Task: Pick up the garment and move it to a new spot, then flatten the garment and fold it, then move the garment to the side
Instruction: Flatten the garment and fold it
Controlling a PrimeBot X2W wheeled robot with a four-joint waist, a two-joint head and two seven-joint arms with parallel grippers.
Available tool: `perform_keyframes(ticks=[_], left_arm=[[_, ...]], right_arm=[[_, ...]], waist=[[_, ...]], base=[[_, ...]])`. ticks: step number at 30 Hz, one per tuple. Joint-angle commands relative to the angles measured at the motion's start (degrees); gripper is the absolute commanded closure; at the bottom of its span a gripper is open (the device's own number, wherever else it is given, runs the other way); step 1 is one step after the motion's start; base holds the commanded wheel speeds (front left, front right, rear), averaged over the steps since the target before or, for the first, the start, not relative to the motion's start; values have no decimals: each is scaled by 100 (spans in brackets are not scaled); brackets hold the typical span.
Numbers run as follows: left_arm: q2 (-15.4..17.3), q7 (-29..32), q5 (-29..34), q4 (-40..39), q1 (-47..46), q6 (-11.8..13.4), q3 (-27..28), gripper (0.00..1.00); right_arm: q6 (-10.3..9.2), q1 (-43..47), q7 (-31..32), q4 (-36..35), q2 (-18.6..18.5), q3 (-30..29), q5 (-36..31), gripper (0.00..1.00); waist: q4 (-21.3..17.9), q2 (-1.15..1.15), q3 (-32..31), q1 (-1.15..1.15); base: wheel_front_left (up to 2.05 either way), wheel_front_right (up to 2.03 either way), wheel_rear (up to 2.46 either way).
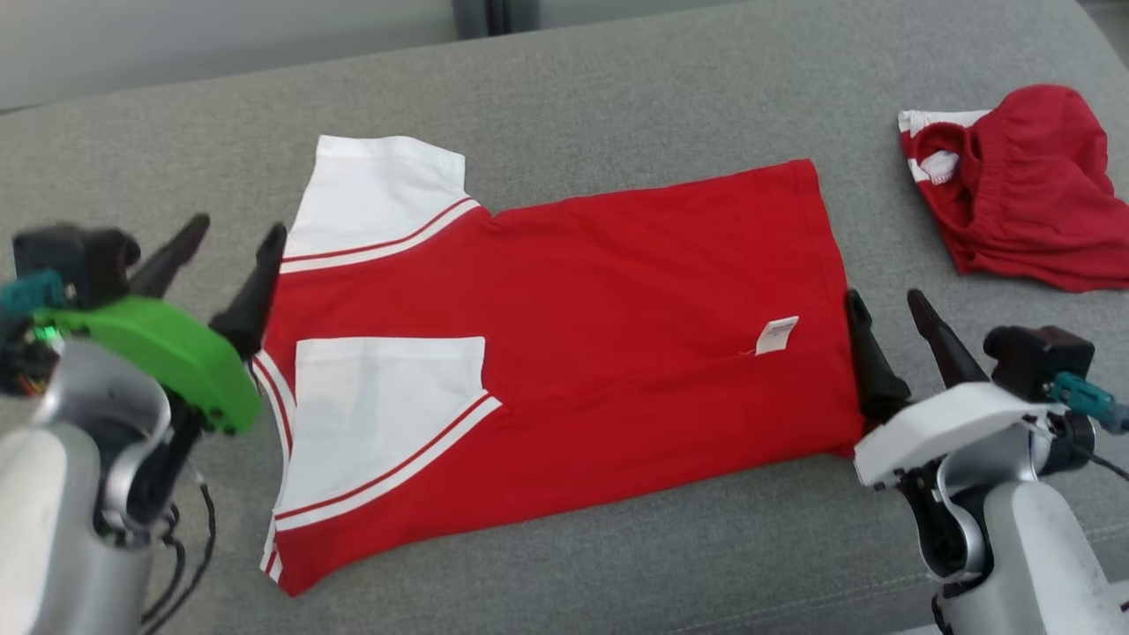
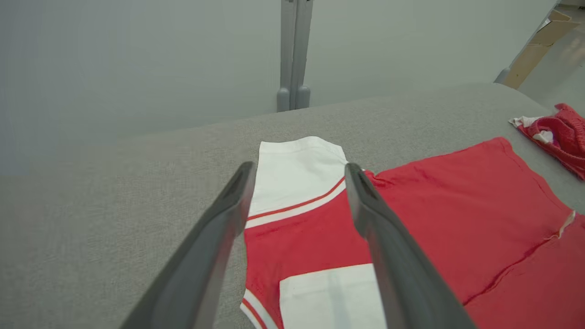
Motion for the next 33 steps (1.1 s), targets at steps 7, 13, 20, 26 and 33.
perform_keyframes(ticks=[7, 13, 20, 26, 33], left_arm=[[549, 1225, -333, 873, -2030, -216, -393, 0], [859, 1873, -492, 1611, -2837, -237, -465, 0], [1209, 2183, -519, 2132, -3070, -93, -285, 0], [1455, 2335, -492, 2416, -3005, 117, -151, 0], [1491, 2589, -622, 2416, -2792, 134, -209, 7]], right_arm=[[-2, -818, 39, -259, -5, 522, -35, 0], [-2, -1343, -142, -227, 0, 879, -24, 0], [-3, -1591, -380, -203, 0, 1238, 178, 0], [-3, -1652, -529, -114, -1, 1287, 234, 0], [-2, -1739, -585, -59, -2, 1251, 226, 0]], waist=[[-708, 0, 1108, 0], [-1121, 0, 1620, 0], [-1539, 0, 1947, 0], [-1719, 0, 2020, 0], [-1737, 0, 2001, 0]], base=[[0, 0, 0], [0, 0, 0], [0, 0, 0], [0, 0, 0], [0, 0, 0]])
